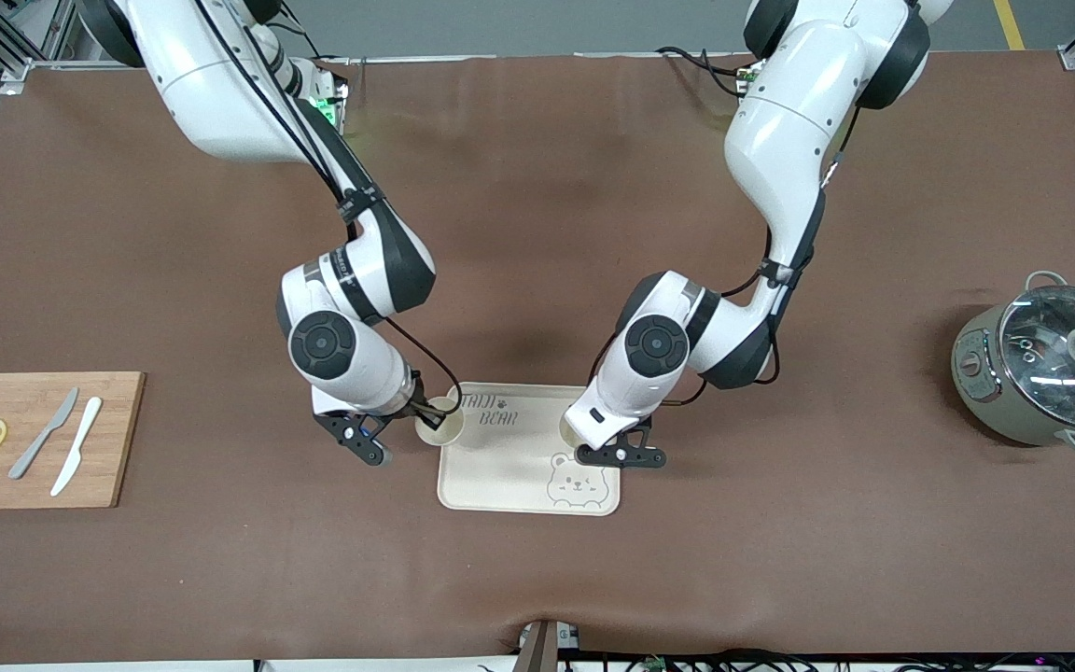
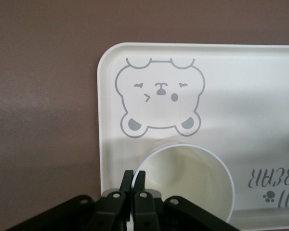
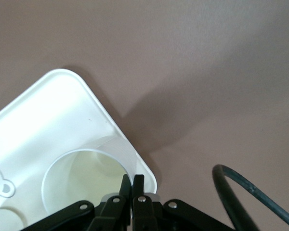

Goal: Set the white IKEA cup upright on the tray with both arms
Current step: 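Carry the held cup with the right gripper onto the tray beside the other cup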

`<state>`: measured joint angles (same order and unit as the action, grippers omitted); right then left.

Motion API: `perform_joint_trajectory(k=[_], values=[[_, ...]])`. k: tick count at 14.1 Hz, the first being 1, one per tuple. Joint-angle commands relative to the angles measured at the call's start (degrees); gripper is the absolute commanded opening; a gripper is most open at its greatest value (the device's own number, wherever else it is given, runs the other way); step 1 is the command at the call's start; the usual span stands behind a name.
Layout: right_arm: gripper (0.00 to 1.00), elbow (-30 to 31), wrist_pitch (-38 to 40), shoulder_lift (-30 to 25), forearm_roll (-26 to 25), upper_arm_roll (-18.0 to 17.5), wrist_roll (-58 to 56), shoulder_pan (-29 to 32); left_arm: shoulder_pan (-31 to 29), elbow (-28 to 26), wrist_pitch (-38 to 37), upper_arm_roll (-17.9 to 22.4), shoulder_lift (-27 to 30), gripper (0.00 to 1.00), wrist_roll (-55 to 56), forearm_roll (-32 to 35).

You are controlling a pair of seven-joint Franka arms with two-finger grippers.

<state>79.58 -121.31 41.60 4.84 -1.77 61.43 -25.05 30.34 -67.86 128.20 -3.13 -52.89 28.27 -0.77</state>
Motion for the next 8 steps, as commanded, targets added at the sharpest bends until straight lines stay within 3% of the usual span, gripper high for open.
perform_joint_trajectory(k=[1,8], values=[[0.00,-2.49,0.55,1.73,0.52,0.37,2.02,-0.97,0.60,0.88,0.30,0.40,-0.73,0.00,0.74,-1.07],[0.00,-3.46,0.46,2.34,0.61,0.37,5.00,-1.93,0.69,0.88,1.53,0.49,-1.60,0.00,0.74,-1.07]])
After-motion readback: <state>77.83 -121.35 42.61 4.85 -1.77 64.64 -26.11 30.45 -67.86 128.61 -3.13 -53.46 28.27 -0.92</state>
